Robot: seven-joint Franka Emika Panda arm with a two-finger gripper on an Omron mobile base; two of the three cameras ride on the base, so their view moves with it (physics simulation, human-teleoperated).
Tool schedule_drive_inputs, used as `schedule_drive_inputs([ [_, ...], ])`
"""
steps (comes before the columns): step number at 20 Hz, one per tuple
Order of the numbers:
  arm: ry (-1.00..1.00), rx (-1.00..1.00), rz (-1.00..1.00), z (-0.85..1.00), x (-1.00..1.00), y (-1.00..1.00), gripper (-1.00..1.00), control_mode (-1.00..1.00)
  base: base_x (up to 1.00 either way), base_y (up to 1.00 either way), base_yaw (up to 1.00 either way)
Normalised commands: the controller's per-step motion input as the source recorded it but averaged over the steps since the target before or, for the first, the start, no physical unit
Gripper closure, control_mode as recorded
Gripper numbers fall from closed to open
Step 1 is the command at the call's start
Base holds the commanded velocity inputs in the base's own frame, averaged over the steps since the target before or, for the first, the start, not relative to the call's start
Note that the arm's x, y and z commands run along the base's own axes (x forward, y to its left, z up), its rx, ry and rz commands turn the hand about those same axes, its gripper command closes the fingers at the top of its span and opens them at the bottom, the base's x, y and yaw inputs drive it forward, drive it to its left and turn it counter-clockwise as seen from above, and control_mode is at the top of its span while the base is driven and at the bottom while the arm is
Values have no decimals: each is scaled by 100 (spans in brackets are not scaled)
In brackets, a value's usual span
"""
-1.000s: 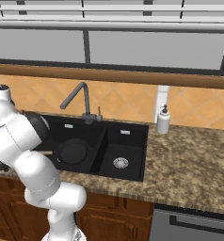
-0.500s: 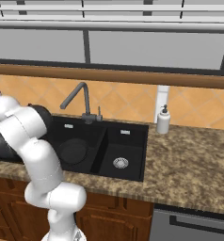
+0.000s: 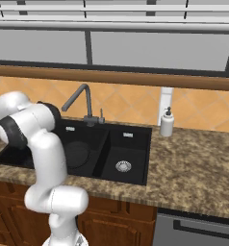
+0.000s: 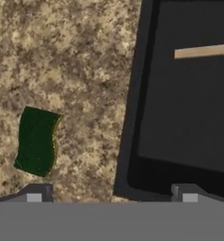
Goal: Pick the pan and sponge and place them into the sink. Then turn on the water.
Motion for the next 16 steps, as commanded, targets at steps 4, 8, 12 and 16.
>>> schedule_drive_inputs([
  [4,0,-4,3,-19,0,31,-100,-100,0,0,0],
  [8,0,-1,2,-17,-3,24,-100,-100,0,0,0],
  [12,-1,-1,2,-6,-11,21,-100,-100,0,0,0],
  [16,0,-1,1,-9,-11,18,-100,-100,0,0,0],
])
